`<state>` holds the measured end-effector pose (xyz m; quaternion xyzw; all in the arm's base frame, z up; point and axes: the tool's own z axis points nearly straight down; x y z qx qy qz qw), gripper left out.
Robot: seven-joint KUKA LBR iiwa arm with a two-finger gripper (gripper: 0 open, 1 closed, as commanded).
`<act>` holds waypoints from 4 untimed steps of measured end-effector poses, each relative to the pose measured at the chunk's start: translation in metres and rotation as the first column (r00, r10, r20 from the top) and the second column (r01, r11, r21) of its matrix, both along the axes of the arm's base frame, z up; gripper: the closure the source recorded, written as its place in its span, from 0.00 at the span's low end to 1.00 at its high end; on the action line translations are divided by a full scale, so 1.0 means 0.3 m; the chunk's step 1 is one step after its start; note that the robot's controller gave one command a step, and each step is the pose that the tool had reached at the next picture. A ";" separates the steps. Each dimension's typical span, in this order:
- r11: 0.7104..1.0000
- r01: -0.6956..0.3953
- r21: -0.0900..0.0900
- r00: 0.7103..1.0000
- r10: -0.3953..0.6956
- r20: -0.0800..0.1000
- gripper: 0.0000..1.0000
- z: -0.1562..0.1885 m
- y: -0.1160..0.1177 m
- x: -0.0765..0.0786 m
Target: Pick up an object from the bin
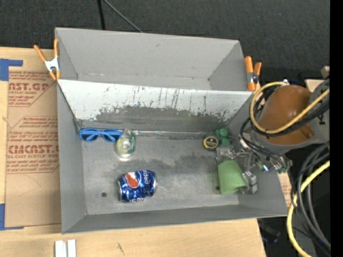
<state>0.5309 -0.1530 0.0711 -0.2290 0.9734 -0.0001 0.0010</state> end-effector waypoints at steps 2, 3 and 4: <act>1.000 0.000 -0.001 1.000 0.000 0.003 1.00 0.117 0.003 0.008; 1.000 0.000 -0.001 1.000 0.000 0.003 1.00 0.217 0.007 0.013; 1.000 0.000 -0.002 1.000 0.000 0.006 1.00 0.418 0.010 0.020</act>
Offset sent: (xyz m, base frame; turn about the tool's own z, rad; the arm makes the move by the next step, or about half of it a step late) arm 0.0000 0.0000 0.0000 0.0000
